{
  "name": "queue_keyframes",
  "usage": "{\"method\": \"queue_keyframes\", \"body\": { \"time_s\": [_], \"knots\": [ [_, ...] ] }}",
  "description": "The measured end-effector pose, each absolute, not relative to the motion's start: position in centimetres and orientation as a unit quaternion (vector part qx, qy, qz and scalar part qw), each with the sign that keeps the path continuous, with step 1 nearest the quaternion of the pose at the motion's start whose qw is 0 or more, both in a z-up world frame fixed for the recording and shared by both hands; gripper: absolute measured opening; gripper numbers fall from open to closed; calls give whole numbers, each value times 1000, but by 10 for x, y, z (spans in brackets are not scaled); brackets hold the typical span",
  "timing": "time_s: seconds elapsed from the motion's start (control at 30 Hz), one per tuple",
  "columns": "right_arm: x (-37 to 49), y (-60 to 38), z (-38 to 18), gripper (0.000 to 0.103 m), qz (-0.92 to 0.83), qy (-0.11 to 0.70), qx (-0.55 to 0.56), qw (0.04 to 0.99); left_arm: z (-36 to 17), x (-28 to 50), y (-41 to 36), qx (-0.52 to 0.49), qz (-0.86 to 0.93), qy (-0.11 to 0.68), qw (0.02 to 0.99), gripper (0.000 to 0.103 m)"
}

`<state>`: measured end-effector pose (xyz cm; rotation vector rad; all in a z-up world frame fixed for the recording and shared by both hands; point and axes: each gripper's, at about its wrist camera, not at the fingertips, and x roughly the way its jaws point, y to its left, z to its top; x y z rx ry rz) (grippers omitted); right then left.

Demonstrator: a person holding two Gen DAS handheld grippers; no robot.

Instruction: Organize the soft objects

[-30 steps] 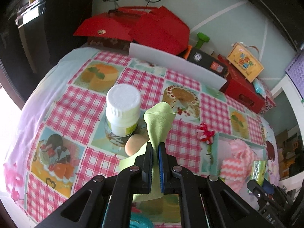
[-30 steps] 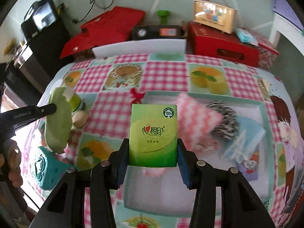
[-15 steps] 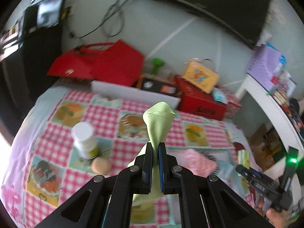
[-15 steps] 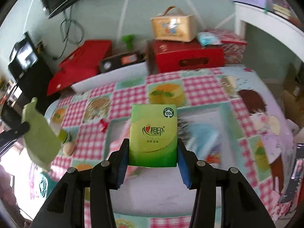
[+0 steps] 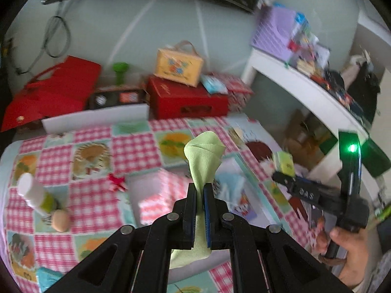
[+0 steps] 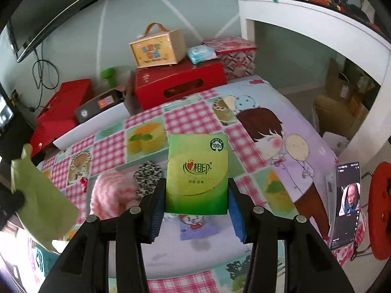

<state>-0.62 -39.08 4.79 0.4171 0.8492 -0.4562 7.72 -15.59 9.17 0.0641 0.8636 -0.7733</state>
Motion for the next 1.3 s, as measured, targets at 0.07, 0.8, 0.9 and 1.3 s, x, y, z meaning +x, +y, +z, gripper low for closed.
{"method": "queue_keyframes", "body": {
  "time_s": [0.07, 0.8, 0.9, 1.3],
  "knots": [
    [-5, -391, 45, 49, -215, 412, 198, 863, 82, 75, -169, 42, -370, 421, 827, 6],
    [42, -348, -19, 49, -121, 530, 153, 825, -36, 126, -175, 60, -261, 586, 764, 10],
    [45, -344, -27, 49, -111, 547, 153, 815, -35, 124, -176, 66, -262, 586, 764, 10],
    [48, -337, -31, 59, -122, 561, 131, 809, -32, 123, -184, 96, -253, 583, 766, 42]
  ]
}}
